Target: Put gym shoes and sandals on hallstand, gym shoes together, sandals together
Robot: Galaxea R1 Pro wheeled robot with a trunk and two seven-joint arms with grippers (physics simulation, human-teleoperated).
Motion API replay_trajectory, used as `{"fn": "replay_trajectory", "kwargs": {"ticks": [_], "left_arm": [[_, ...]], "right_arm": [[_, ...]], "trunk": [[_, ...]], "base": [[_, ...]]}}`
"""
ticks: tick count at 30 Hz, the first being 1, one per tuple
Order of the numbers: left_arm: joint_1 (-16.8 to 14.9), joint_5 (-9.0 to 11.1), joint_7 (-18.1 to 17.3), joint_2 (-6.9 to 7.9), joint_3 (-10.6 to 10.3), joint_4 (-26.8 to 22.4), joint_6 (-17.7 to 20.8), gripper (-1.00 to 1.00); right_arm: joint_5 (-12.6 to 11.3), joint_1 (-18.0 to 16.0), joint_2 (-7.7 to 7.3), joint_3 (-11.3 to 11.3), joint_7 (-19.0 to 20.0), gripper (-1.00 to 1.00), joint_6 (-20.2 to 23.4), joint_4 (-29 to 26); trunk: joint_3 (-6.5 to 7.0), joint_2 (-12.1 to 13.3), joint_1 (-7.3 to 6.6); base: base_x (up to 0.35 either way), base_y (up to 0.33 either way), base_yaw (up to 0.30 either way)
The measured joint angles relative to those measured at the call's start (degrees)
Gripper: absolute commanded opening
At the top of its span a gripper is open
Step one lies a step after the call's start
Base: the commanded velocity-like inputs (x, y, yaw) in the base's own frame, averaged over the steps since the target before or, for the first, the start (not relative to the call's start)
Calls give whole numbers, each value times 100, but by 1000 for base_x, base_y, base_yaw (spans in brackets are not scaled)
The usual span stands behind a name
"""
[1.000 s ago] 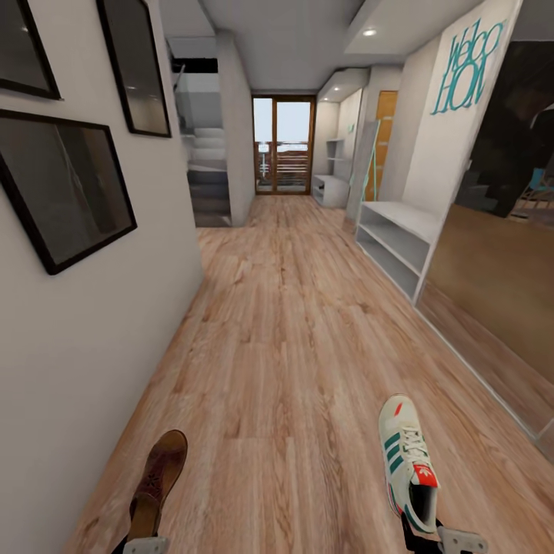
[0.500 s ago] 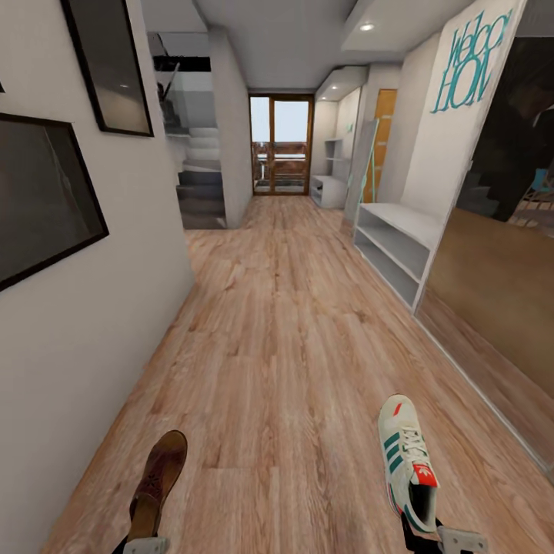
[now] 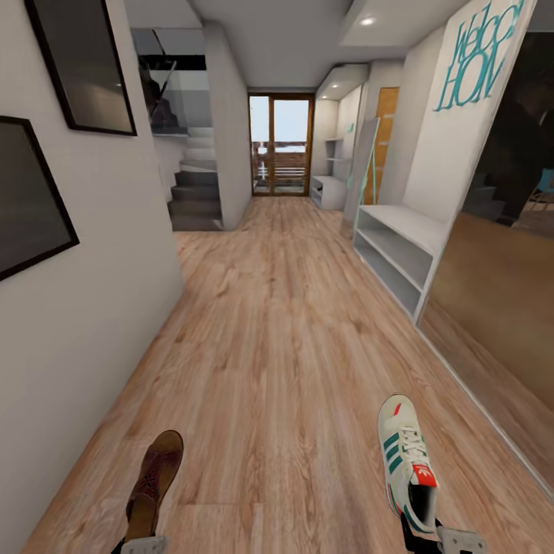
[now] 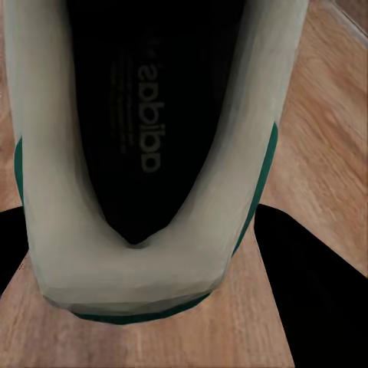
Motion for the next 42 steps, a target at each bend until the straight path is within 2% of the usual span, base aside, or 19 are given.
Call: {"fn": "replay_trajectory", "kwargs": {"ticks": [11, 42], "left_arm": [[0, 13, 0, 0, -3, 0, 0, -100], [-1, 3, 0, 0, -6, 9, 0, -100]], "right_arm": [[0, 0, 5, 1, -1, -100, 0, 3], [-34, 1, 8, -8, -43, -100, -1, -3]], "trunk": [[0, 0, 0], [-65, 0, 0]], "base": [[324, -124, 216], [325, -119, 4]]}}
